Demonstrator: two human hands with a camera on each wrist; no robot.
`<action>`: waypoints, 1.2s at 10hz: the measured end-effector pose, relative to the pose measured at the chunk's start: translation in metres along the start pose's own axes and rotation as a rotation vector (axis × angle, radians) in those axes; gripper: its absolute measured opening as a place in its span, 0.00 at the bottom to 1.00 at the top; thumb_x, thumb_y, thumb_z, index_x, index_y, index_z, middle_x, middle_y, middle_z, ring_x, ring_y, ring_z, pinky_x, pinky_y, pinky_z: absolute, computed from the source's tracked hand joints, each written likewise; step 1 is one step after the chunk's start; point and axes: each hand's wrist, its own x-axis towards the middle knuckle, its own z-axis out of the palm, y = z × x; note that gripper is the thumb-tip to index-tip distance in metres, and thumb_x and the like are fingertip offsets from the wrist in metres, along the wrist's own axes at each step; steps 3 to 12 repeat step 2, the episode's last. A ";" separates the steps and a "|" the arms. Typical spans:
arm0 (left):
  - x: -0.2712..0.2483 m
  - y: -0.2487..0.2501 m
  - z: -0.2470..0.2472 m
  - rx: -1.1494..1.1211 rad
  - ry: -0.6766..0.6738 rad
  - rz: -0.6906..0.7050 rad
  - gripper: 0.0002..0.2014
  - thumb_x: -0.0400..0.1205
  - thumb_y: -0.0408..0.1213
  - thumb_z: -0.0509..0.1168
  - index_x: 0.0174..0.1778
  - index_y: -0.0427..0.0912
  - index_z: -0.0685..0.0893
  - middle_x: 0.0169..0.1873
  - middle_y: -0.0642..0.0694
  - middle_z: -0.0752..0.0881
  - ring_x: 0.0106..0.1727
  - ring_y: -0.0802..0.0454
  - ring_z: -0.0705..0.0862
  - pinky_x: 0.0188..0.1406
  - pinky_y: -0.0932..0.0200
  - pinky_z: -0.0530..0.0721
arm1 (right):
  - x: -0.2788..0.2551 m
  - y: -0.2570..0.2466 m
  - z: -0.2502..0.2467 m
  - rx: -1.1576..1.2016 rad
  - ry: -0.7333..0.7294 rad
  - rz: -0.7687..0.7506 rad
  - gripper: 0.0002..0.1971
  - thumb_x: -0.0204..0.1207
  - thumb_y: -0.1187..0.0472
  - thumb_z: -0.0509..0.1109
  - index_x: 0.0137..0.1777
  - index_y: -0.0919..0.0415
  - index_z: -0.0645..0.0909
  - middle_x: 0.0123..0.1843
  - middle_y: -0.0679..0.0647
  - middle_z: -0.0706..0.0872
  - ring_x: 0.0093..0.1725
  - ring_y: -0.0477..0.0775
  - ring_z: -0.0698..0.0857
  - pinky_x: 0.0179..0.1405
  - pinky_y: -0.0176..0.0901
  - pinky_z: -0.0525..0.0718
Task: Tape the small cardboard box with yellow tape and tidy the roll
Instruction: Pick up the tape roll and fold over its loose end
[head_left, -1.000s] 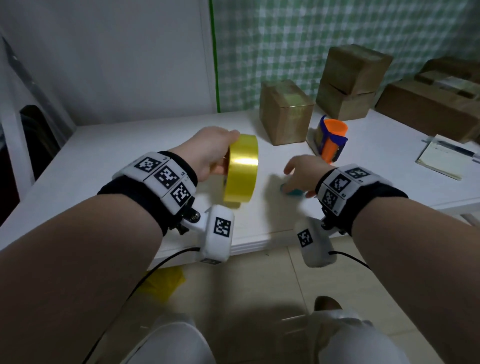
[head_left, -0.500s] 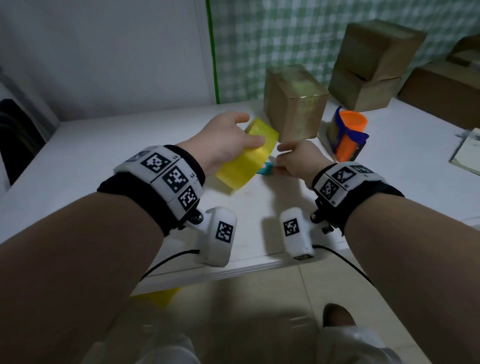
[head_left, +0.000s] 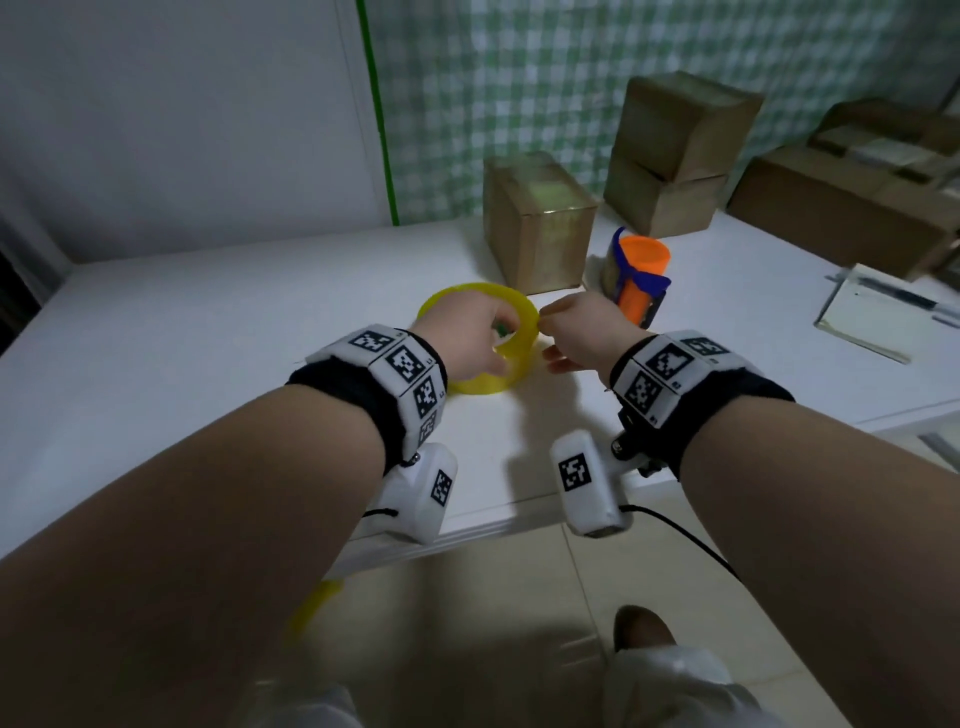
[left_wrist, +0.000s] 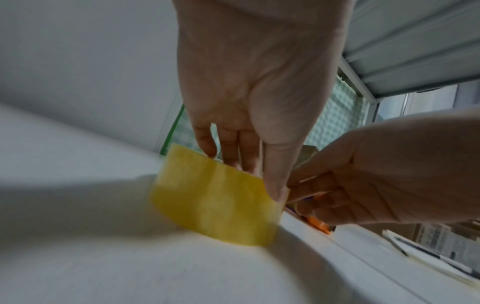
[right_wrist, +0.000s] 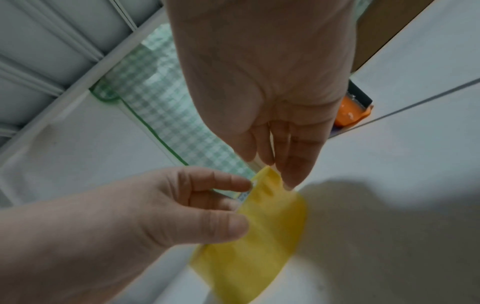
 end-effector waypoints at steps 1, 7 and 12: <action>-0.004 0.005 -0.016 -0.058 0.027 -0.002 0.16 0.76 0.39 0.71 0.59 0.44 0.87 0.57 0.45 0.88 0.58 0.46 0.85 0.51 0.62 0.77 | -0.011 -0.013 -0.001 -0.081 0.005 -0.061 0.16 0.79 0.69 0.60 0.62 0.70 0.82 0.50 0.62 0.83 0.47 0.64 0.87 0.54 0.60 0.89; -0.012 0.010 -0.038 -0.190 0.144 -0.067 0.16 0.76 0.42 0.70 0.59 0.43 0.87 0.58 0.46 0.88 0.59 0.48 0.85 0.56 0.61 0.78 | -0.025 -0.025 -0.007 -0.009 0.061 -0.097 0.14 0.79 0.68 0.62 0.60 0.66 0.84 0.50 0.62 0.84 0.45 0.59 0.85 0.53 0.57 0.90; -0.012 0.010 -0.038 -0.190 0.144 -0.067 0.16 0.76 0.42 0.70 0.59 0.43 0.87 0.58 0.46 0.88 0.59 0.48 0.85 0.56 0.61 0.78 | -0.025 -0.025 -0.007 -0.009 0.061 -0.097 0.14 0.79 0.68 0.62 0.60 0.66 0.84 0.50 0.62 0.84 0.45 0.59 0.85 0.53 0.57 0.90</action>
